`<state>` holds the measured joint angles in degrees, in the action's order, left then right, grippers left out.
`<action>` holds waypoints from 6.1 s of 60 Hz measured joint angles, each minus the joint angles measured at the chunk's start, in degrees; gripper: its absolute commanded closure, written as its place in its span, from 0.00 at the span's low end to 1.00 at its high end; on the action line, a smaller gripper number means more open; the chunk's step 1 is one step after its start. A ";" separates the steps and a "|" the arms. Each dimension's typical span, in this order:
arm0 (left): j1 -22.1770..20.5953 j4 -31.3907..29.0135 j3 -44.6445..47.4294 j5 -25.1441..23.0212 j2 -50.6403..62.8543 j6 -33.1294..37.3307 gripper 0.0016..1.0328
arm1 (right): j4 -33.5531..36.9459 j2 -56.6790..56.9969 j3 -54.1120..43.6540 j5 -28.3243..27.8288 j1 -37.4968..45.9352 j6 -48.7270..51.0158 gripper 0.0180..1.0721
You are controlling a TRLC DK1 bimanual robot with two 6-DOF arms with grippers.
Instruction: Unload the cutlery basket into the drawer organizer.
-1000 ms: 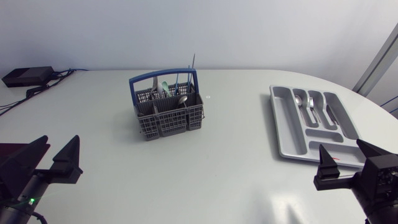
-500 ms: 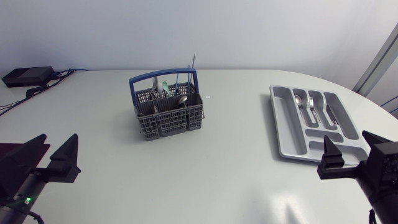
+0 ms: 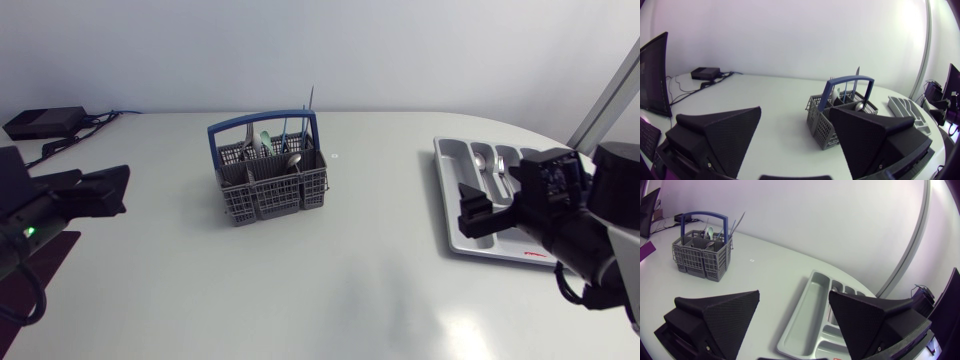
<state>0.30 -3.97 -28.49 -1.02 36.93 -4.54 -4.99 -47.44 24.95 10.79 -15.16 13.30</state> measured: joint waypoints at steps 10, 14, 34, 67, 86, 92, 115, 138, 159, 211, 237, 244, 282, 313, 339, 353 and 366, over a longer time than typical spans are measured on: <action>-1.60 -5.20 -8.22 0.68 13.14 0.50 0.07 | 0.00 -10.73 6.93 -0.04 -4.68 -0.04 0.05; -3.08 -8.46 -12.35 0.83 18.93 5.44 0.07 | 0.00 -16.68 11.23 -0.20 -6.25 -0.74 0.05; -5.25 -11.13 -21.86 -5.88 35.15 14.88 0.07 | -1.09 -39.34 27.50 -3.54 -11.41 -3.04 0.05; -4.20 -5.53 -22.69 -8.17 36.59 14.88 0.07 | -4.33 -64.50 52.81 -8.07 -14.80 -2.58 0.42; -4.15 -4.46 -22.69 -8.17 36.63 14.88 0.07 | -6.40 -71.52 59.08 -8.72 -15.67 -1.11 0.82; -4.15 -4.44 -22.67 -8.17 36.63 14.88 0.07 | -7.37 -71.91 59.08 -8.26 -15.87 -1.03 0.85; -4.24 -5.70 -21.68 -9.31 35.01 14.91 0.07 | -8.92 -64.57 48.59 -5.29 -17.00 -2.69 0.85; -7.50 -10.67 -16.63 -9.55 25.27 17.73 0.07 | -8.96 -48.50 29.24 2.60 -18.93 -5.75 0.84; -13.40 -13.20 -10.97 -9.49 21.07 20.09 0.09 | -3.89 -30.77 14.32 4.15 -20.15 -5.07 0.33; -21.86 -8.85 -8.57 -2.99 30.03 22.84 0.96 | -3.87 -27.80 6.64 -0.07 -10.67 -3.87 0.84; -24.33 -1.90 -12.11 -3.19 40.63 22.82 0.96 | -2.19 -29.75 8.92 -1.03 -17.66 -4.59 0.84; -23.74 -1.11 -13.09 -3.26 43.23 22.84 0.96 | -0.94 -29.73 9.35 0.07 -18.82 -5.86 0.84; -18.69 2.21 -22.14 -6.03 54.53 23.87 0.78 | 3.69 -28.52 9.99 1.36 -23.71 -7.34 0.83; -13.94 -3.04 -15.89 -12.15 32.06 24.09 0.38 | 14.05 -18.75 15.78 -0.24 -26.88 -7.13 0.51; -13.97 -7.39 -8.81 -14.40 19.02 26.08 0.29 | 15.96 -24.59 24.63 -0.28 -32.74 -8.09 0.51; -15.91 -8.87 -8.46 -14.64 17.20 26.91 0.29 | 16.02 -26.36 24.68 -2.29 -32.26 -10.62 0.51; -20.92 -9.55 -8.50 -13.57 17.14 26.84 0.29 | 18.88 -26.36 24.68 -8.50 -27.98 -14.86 0.51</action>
<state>-20.62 -13.52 -36.99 -14.59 54.06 22.31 13.89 -73.80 49.63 2.28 -43.13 -1.56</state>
